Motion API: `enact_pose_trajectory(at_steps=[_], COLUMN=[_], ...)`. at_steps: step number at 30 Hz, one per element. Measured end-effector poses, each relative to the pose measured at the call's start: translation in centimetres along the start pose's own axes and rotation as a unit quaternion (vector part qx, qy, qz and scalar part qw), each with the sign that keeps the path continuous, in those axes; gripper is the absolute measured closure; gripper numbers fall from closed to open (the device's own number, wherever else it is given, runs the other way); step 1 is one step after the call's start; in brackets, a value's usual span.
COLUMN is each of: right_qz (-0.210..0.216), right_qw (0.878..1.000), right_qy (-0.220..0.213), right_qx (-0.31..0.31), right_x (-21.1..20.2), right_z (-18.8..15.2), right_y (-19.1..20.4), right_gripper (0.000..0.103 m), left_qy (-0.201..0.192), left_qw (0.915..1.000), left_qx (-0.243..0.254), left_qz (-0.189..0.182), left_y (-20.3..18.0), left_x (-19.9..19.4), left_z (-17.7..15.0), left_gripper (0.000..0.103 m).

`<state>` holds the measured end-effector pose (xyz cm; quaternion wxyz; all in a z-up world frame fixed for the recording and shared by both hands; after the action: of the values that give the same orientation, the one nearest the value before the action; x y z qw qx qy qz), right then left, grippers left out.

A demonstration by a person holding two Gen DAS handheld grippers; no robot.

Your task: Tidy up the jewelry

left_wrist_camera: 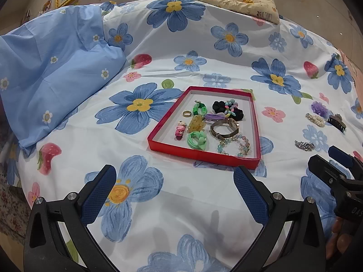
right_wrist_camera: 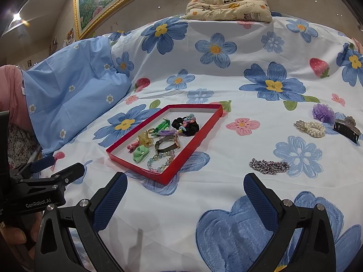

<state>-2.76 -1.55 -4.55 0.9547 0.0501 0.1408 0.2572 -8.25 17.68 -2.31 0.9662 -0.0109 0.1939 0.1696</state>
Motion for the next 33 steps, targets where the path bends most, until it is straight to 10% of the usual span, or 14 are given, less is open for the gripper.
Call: enact_pose_trajectory(at_steps=[33], right_qz=[0.005], right_qw=[1.000], right_qy=[0.014], right_qx=[-0.005], right_x=[0.6], right_z=[0.0], right_y=[0.1], right_gripper=[0.000], left_qy=[0.009], left_qw=[1.0000], left_qx=[0.001], left_qz=[-0.002], left_y=[0.1], left_x=[1.3], left_z=[-0.4], left_gripper=[0.000])
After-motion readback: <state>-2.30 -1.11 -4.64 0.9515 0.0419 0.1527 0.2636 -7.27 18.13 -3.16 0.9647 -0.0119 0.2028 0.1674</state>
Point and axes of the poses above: each gripper's, at about its wrist camera, not at the fingertips, and x roughly the way its jaws point, y to its left, z to its top, the point moved 2 cm from there along x, roughly the way its jaws point, and after that the axes turned 15 degrees about -y, right-handed, at the moved point
